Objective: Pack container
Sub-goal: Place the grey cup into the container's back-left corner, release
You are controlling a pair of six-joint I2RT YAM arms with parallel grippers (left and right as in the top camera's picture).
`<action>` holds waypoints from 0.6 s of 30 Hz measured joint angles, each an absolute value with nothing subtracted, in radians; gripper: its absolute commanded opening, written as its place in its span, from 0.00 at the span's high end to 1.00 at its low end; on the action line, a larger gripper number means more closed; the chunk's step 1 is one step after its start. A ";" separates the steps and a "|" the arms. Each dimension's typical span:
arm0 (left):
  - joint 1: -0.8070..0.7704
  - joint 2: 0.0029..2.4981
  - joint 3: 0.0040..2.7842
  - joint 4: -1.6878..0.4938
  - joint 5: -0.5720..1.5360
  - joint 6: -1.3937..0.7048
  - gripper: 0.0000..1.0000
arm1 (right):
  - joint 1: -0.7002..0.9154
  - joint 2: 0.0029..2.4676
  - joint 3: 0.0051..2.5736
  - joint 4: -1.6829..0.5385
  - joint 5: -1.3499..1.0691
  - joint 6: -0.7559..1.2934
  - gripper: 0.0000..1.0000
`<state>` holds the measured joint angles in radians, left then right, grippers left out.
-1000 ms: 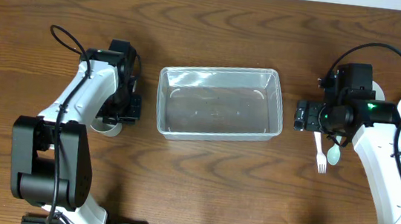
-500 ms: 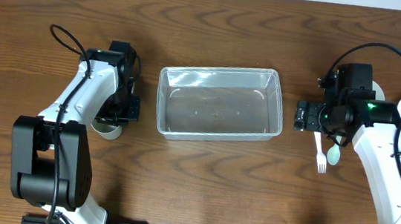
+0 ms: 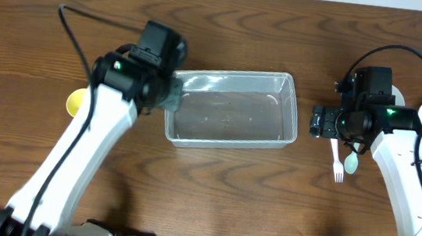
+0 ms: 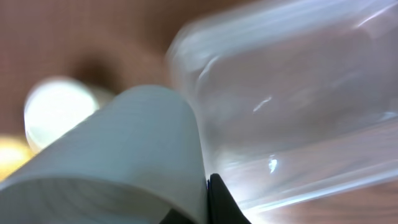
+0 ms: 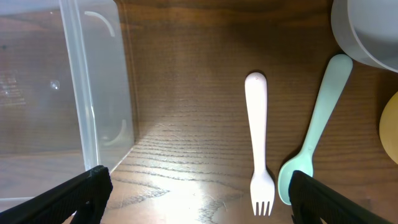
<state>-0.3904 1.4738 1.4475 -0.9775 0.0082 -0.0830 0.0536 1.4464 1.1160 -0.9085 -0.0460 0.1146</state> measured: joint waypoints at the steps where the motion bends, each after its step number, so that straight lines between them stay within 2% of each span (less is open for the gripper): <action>1: -0.416 1.457 1.462 -0.956 0.012 -0.083 0.94 | 0.054 1.447 1.116 -0.908 -0.046 0.115 0.07; 5: -0.473 1.482 1.478 -0.931 0.018 -0.083 0.94 | 0.054 1.447 1.116 -0.908 -0.046 0.115 0.07; 14: -0.475 1.827 1.460 -0.900 0.020 -0.083 0.94 | 0.054 1.447 1.116 -0.908 -0.046 0.115 0.07; 18: -0.469 1.904 1.457 -0.847 0.020 -0.082 0.94 | 0.054 1.447 1.116 -0.909 -0.046 0.115 0.08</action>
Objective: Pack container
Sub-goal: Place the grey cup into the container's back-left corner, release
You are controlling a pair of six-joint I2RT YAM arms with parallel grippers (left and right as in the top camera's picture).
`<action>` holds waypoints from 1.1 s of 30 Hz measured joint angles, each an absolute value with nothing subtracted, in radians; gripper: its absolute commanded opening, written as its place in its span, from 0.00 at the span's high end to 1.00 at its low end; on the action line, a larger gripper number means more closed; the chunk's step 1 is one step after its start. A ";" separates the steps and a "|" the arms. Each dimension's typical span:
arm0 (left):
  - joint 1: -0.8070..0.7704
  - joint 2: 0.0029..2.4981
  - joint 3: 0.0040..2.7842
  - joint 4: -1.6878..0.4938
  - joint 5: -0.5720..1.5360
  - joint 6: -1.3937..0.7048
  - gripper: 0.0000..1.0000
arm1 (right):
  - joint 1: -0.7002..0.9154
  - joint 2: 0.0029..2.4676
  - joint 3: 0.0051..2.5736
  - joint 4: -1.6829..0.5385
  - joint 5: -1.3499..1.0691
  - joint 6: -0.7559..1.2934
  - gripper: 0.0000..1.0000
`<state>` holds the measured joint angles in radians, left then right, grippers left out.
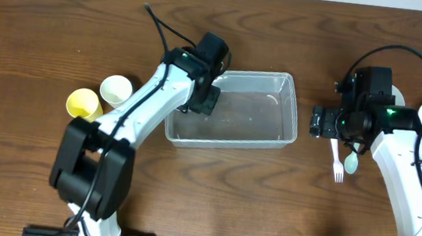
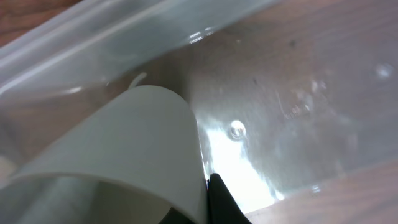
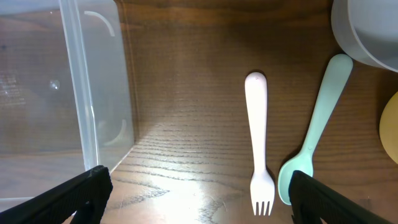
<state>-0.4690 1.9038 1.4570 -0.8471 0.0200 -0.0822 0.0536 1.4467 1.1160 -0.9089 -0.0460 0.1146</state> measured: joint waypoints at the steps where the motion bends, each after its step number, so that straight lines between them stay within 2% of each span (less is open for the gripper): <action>1: -0.464 1.915 1.457 -0.834 0.020 -0.082 0.94 | 0.054 1.447 1.116 -0.909 -0.046 0.115 0.08; 5: -0.438 1.935 1.457 -0.797 0.023 -0.081 0.93 | 0.054 1.447 1.116 -0.911 -0.046 0.115 0.08; 6: -0.432 1.936 1.457 -0.794 0.023 -0.079 0.85 | 0.054 1.447 1.116 -0.911 -0.046 0.115 0.07; 8: -0.416 1.937 1.457 -0.777 0.022 -0.063 0.61 | 0.054 1.447 1.116 -0.912 -0.046 0.115 0.08; 10: -0.405 1.937 1.457 -0.765 0.021 -0.055 0.56 | 0.054 1.447 1.116 -0.912 -0.046 0.115 0.08; 11: -0.400 1.937 1.457 -0.764 0.021 -0.052 0.51 | 0.054 1.447 1.116 -0.912 -0.046 0.115 0.08; 12: -0.397 1.937 1.457 -0.763 0.020 -0.049 0.40 | 0.054 1.447 1.116 -0.912 -0.046 0.115 0.08; 20: -0.430 1.924 1.522 -0.910 0.019 -0.044 0.39 | 0.054 1.447 1.116 -0.912 -0.046 0.115 0.07; 25: -0.433 1.781 1.601 -0.981 0.012 -0.044 0.36 | 0.054 1.447 1.116 -0.912 -0.046 0.114 0.07; 29: -0.358 1.631 1.634 -1.045 -0.011 -0.038 0.34 | 0.054 1.447 1.116 -0.912 -0.046 0.115 0.07; 33: -0.226 1.604 1.638 -1.090 -0.023 -0.039 0.34 | 0.054 1.447 1.116 -0.911 -0.046 0.115 0.06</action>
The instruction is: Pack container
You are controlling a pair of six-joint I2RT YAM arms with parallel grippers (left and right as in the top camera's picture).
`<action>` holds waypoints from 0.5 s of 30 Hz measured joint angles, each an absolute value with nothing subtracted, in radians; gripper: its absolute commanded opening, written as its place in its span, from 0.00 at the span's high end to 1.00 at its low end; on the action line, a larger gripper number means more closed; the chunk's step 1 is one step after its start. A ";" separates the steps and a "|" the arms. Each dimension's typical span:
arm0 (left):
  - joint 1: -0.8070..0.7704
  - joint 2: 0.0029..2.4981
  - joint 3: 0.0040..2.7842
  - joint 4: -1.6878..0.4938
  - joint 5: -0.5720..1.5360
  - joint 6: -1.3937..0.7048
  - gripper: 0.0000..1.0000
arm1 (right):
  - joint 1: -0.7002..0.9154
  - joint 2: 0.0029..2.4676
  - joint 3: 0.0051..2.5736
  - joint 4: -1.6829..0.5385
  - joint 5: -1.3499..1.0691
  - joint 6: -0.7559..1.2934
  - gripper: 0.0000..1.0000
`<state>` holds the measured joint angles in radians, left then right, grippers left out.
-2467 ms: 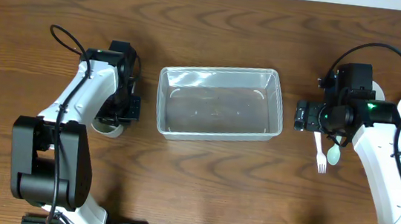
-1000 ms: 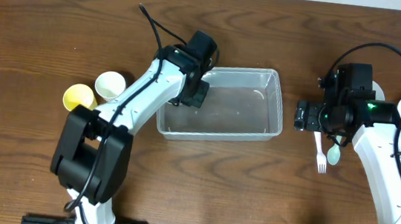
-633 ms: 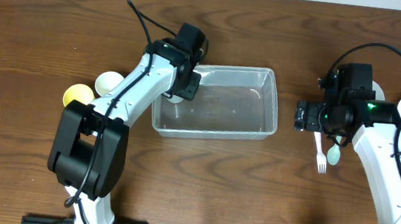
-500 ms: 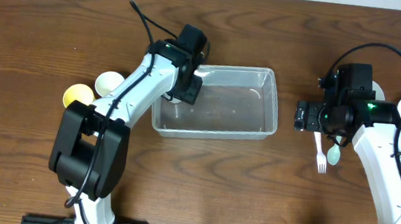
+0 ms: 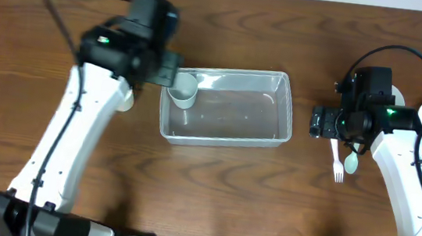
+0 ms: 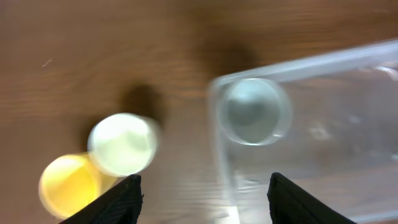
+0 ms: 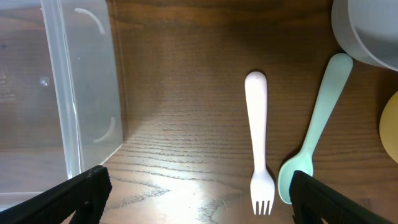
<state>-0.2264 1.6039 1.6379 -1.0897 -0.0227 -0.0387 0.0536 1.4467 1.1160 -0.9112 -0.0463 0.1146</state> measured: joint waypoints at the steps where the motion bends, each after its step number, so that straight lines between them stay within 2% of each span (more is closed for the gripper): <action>1: -0.195 1.617 1.629 -1.088 -0.026 -0.042 0.34 | 0.054 1.447 1.116 -0.910 -0.046 0.115 0.06; 6: -0.105 1.734 1.557 -1.088 -0.027 -0.049 0.34 | 0.054 1.447 1.116 -0.911 -0.046 0.115 0.06; 13: -0.072 1.908 1.532 -1.082 -0.027 -0.049 0.34 | 0.054 1.447 1.116 -0.913 -0.046 0.115 0.06; 15: -0.064 1.950 1.532 -1.078 -0.027 -0.049 0.39 | 0.054 1.447 1.116 -0.914 -0.046 0.115 0.06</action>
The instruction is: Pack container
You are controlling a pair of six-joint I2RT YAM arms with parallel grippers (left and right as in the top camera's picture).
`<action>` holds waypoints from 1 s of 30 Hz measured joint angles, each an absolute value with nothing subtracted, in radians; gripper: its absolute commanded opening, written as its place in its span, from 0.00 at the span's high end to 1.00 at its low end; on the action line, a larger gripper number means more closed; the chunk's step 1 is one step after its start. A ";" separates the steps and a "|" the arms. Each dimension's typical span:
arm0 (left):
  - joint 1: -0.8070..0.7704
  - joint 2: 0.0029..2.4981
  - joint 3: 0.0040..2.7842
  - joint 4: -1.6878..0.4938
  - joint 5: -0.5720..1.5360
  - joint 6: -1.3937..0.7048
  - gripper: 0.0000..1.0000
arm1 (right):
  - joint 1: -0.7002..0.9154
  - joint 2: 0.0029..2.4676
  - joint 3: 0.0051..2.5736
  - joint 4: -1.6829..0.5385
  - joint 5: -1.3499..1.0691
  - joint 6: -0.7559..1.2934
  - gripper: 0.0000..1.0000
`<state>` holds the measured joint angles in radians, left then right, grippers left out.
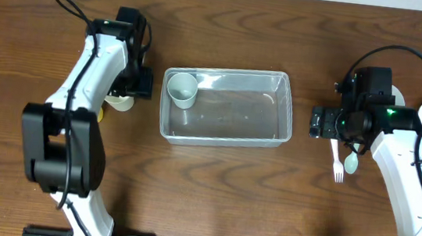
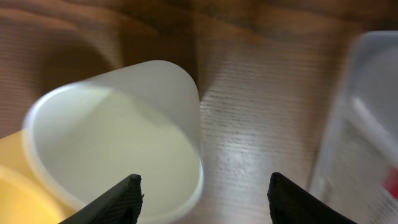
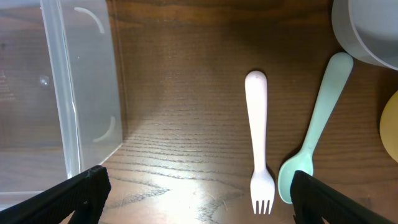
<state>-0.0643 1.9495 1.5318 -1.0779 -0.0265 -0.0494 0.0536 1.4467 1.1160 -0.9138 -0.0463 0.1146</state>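
Observation:
The clear plastic container (image 1: pixel 223 132) lies mid-table with one white cup (image 1: pixel 183 90) standing in its left end. My left gripper (image 2: pixel 202 202) hangs open just left of the container, low over a cream cup (image 2: pixel 112 155) that touches a yellow cup (image 2: pixel 15 190). My right gripper (image 3: pixel 196 196) is open above the table right of the container (image 3: pixel 62 93), near a white fork (image 3: pixel 258 143) and a mint spoon (image 3: pixel 314 137).
A grey bowl (image 3: pixel 367 31) and a yellow dish edge (image 3: pixel 390 124) lie at the right of the right wrist view. A white bowl sits at the overhead's right edge. Cables arc over both arms.
My left gripper has moved left and down from above the container's left end to just over the cream cup. The white cup stays in the container. The right arm has not moved.
My left gripper held a white cup at the container's left end, then inside the container. Later it was open above the container's left end, the cup standing inside. Now it is open over the cream cup left of the container. The right arm stayed still.

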 measured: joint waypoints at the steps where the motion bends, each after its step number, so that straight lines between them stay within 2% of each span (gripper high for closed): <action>1: -0.059 1.970 1.532 -1.077 -0.026 -0.053 0.43 | 0.054 1.447 1.116 -0.915 -0.046 0.115 0.06; 5: -0.047 2.024 1.532 -1.077 -0.027 -0.059 0.73 | 0.054 1.447 1.116 -0.916 -0.046 0.115 0.06; 8: -0.046 2.030 1.531 -1.077 -0.025 -0.056 0.89 | 0.054 1.447 1.116 -0.916 -0.046 0.115 0.06; 10: -0.046 2.029 1.531 -1.079 -0.026 -0.054 0.94 | 0.054 1.447 1.116 -0.916 -0.046 0.115 0.06; 20: -0.075 1.923 1.533 -1.143 -0.027 -0.053 0.94 | 0.054 1.447 1.116 -0.916 -0.046 0.115 0.06; 30: -0.330 1.509 1.592 -1.189 -0.025 -0.053 0.94 | 0.054 1.447 1.116 -0.916 -0.046 0.115 0.06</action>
<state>-0.3302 1.5089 1.5921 -1.1889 -0.0246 -0.0528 0.0536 1.4467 1.1160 -0.9165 -0.0460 0.1146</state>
